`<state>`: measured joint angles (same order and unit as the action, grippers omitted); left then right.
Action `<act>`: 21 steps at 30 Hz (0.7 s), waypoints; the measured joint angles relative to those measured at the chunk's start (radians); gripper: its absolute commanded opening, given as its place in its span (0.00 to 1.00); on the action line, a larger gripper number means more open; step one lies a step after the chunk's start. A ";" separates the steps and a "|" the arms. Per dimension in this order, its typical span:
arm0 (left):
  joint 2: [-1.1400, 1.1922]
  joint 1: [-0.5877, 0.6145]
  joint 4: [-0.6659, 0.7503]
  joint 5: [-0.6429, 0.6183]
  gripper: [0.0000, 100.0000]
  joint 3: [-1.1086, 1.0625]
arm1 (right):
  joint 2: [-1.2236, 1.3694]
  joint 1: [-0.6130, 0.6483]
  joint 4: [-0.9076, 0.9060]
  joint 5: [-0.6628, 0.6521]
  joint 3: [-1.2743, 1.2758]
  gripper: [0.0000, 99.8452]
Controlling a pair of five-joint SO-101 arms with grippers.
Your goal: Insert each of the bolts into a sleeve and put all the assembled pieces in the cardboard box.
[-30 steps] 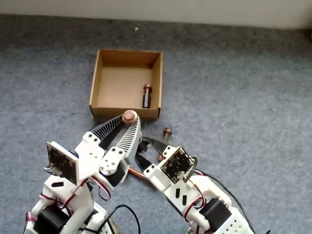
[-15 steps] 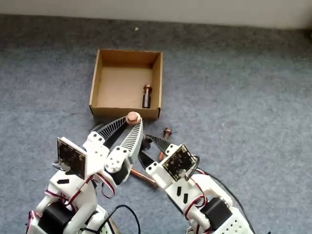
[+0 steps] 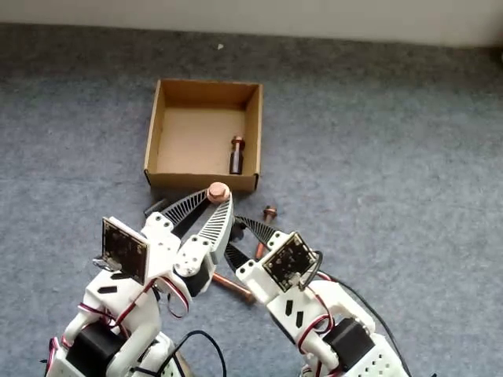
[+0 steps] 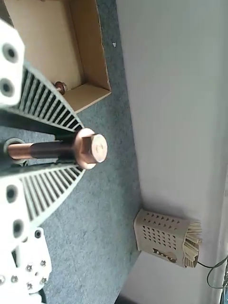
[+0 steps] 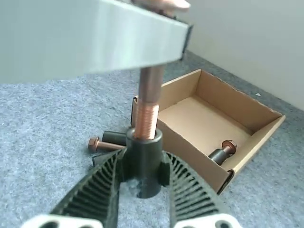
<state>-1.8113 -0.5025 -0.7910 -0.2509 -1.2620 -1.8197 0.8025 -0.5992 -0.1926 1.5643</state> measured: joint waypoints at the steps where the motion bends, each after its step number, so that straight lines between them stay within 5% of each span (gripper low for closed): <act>1: 0.000 0.000 0.000 0.002 0.01 -0.006 | 0.000 0.000 0.000 0.000 0.000 0.01; 12: -0.006 -0.005 0.021 0.066 0.01 -0.061 | 0.003 -0.005 -0.002 0.000 0.003 0.01; 21: -0.003 0.068 0.018 0.068 0.11 -0.100 | 0.003 -0.009 -0.002 0.000 -0.014 0.01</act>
<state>-1.8144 -0.4350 -0.7725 -0.1834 -1.3617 -1.8167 0.7933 -0.6007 -0.1926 1.5505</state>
